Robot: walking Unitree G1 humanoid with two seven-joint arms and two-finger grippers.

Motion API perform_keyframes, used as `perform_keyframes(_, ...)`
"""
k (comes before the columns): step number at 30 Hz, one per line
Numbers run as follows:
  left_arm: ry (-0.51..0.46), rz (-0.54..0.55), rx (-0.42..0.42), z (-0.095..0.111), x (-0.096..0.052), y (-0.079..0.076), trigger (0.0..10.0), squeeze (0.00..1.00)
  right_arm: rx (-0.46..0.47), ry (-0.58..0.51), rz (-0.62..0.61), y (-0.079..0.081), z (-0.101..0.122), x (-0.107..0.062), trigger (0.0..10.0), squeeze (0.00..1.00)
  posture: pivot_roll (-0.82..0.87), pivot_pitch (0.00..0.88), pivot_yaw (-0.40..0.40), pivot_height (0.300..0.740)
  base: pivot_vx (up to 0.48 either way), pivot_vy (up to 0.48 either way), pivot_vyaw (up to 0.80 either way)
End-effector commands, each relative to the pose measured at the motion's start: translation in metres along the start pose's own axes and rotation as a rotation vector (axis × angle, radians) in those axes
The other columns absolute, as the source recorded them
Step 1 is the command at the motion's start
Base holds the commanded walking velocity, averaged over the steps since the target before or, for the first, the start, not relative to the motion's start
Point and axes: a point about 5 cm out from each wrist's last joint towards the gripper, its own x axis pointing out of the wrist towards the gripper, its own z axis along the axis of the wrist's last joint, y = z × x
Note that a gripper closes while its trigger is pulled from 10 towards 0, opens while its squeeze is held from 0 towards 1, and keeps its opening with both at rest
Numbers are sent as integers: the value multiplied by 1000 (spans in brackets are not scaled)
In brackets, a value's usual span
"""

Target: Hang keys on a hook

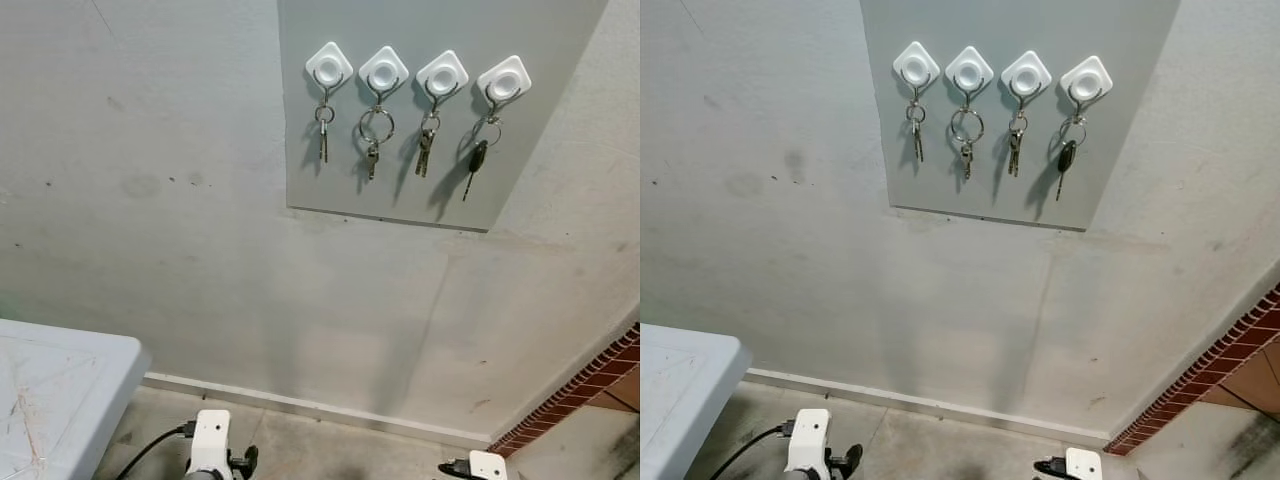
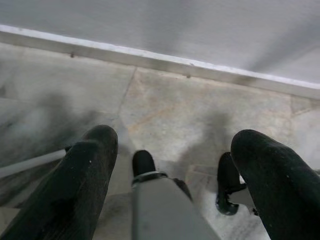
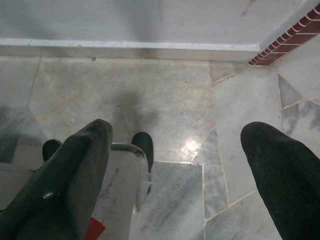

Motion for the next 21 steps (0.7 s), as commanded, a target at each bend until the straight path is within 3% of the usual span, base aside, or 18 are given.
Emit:
perform_keyframes(1,-5,0,19,2,0,1,10000,0,-7,-2,7,2,3,1,10000,0,-61,0,-1,740,0,0,0)
perform_keyframes(5,0,15,6,2,0,4,10000,0,19,-1,6,3,3,2,10000,0,-69,0,21,740,0,0,0)
perform_keyframes(9,8,7,55,2,0,5,10000,0,67,-7,-4,4,3,2,10000,0,-85,0,46,740,0,0,0)
perform_keyframes(21,17,3,60,3,0,7,10000,0,82,-6,1,6,0,1,10000,0,-92,0,52,740,0,0,0)
